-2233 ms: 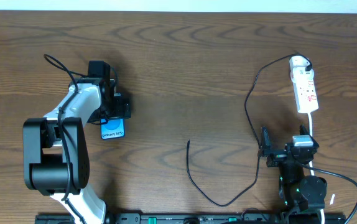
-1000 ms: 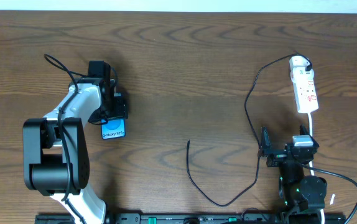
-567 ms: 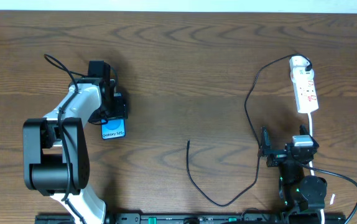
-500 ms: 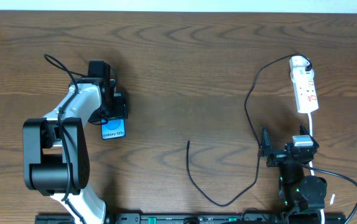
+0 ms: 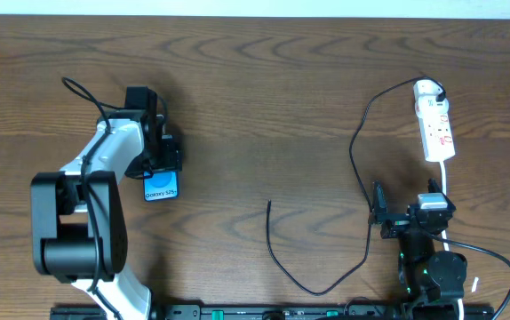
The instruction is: Plug charger to phone and switch on socket
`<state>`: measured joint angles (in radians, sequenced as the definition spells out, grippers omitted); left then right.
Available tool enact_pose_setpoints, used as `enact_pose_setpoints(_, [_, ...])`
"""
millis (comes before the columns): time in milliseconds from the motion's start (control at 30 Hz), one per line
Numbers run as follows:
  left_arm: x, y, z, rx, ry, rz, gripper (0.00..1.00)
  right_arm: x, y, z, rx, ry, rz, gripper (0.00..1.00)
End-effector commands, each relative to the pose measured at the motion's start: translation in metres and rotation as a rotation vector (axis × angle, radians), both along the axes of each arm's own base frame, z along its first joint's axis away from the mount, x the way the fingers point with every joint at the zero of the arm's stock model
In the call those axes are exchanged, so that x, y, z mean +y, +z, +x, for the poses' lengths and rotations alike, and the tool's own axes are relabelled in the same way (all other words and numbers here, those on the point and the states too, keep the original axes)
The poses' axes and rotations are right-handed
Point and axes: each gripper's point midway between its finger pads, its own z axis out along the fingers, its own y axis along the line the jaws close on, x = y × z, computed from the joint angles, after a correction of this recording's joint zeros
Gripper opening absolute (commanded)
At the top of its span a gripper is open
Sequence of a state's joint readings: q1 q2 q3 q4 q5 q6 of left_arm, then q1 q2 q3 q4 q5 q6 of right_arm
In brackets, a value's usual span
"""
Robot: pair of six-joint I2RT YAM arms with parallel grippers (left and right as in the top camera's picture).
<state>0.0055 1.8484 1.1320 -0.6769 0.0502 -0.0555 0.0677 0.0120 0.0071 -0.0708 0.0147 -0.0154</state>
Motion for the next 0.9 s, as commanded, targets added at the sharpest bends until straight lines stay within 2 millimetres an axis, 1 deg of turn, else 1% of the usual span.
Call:
enact_pose_setpoints(0, [0.003, 0.037, 0.019, -0.117, 0.006, 0.01, 0.08, 0.001, -0.001, 0.0, 0.0, 0.008, -0.004, 0.99])
enact_pose_setpoints(267, [0.002, 0.066, 0.02, -0.188, 0.006, 0.006, 0.08, 0.001, 0.0, 0.0, -0.001, 0.008, -0.004, 0.99])
enact_pose_setpoints(333, [-0.004, 0.072, 0.019, -0.202, 0.0, -0.025, 0.08, 0.001, -0.001, 0.0, 0.0, 0.008, -0.004, 0.99])
enact_pose_setpoints(433, [-0.019, 0.081, 0.019, -0.224, -0.019, -0.115, 0.08, 0.001, 0.0, 0.0, -0.001, 0.008, -0.004, 0.99])
enact_pose_setpoints(700, [-0.081, 0.105, 0.016, -0.242, -0.081, -0.489, 0.08, 0.001, 0.0, 0.0, -0.001, 0.008, -0.004, 0.99])
enact_pose_setpoints(800, [-0.109, 0.125, 0.016, -0.262, -0.124, -0.683, 0.07, 0.001, -0.001, 0.0, 0.0, 0.008, -0.004, 0.99])
enact_pose_setpoints(867, [-0.124, 0.141, 0.016, -0.275, -0.142, -0.802, 0.08, 0.001, 0.0, 0.0, -0.001, 0.008, -0.004, 0.99])
